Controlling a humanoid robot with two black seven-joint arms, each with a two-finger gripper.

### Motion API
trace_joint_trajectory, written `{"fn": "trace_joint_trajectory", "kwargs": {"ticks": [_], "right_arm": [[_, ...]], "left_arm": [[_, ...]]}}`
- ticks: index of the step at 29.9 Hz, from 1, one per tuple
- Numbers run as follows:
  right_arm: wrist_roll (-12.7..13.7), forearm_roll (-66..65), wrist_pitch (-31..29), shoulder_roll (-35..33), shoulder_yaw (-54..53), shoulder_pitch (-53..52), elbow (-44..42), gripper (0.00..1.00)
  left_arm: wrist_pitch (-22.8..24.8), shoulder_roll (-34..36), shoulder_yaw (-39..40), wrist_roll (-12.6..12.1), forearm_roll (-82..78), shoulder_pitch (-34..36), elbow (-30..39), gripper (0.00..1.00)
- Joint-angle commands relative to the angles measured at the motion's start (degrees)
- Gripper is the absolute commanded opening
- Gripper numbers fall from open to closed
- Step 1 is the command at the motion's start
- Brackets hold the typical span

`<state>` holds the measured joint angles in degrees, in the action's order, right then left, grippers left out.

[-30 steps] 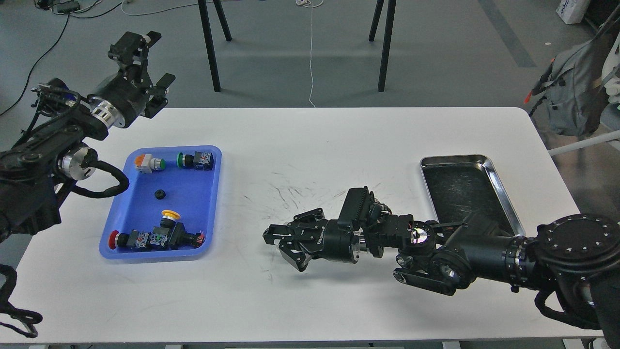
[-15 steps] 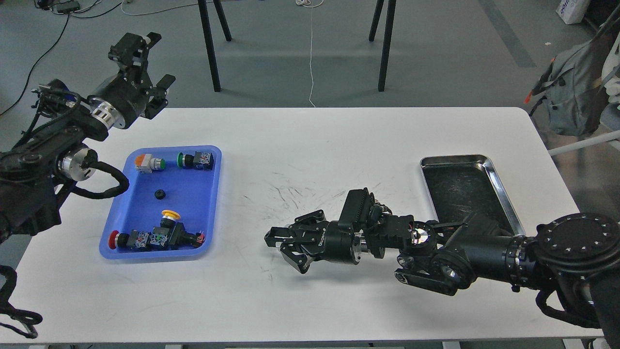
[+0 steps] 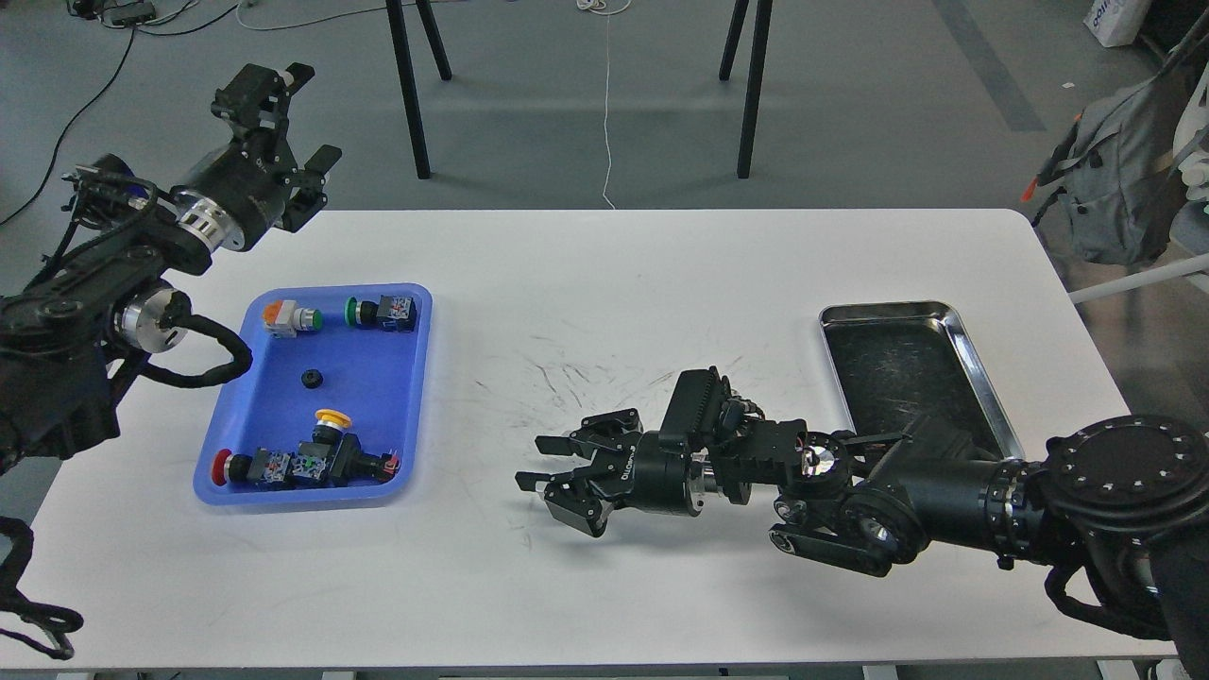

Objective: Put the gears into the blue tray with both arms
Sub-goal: 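Carry the black gear with the right gripper to the table centre and release, then lift the right gripper up and away from the gear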

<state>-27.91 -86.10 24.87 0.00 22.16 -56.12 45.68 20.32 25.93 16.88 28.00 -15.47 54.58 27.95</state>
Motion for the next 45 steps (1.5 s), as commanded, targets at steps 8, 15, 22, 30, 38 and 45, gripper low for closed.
{"fn": "trace_joint_trajectory", "kwargs": {"ticks": [8,15,22,30,38,45], "right_arm": [[0.32,6.02,-0.08,-0.88,-2.99,-0.48,-0.24,0.69],[0.58,19.81,-1.05,-2.90,-5.72,-3.20,0.02,0.77],[0.67,33.87,-5.61,-6.76,-9.31,-6.81,-0.06,0.77],[2.07,43.11,-13.17,-13.18,-23.37,-7.69,-0.24,0.83],[3.13,54.18,-17.22,-19.51,-31.47,-7.51,-0.33,0.84],[3.22,59.29,-17.58,-23.73,-34.28,-6.64,-0.41,0.85]], "left_arm": [[0.07,0.00,-0.18,0.00,-0.09,-0.27,0.00,1.00],[0.07,-0.17,-0.44,0.00,-0.26,-0.88,0.26,1.00],[1.03,0.96,-0.88,0.00,-0.79,-0.97,1.23,1.00],[3.94,3.96,-0.97,0.00,-1.14,-1.06,8.35,1.00],[2.45,8.96,-3.52,0.00,-1.40,-1.23,23.17,1.00],[-2.13,15.90,-4.83,0.00,-7.90,-1.94,42.35,1.00]]}}
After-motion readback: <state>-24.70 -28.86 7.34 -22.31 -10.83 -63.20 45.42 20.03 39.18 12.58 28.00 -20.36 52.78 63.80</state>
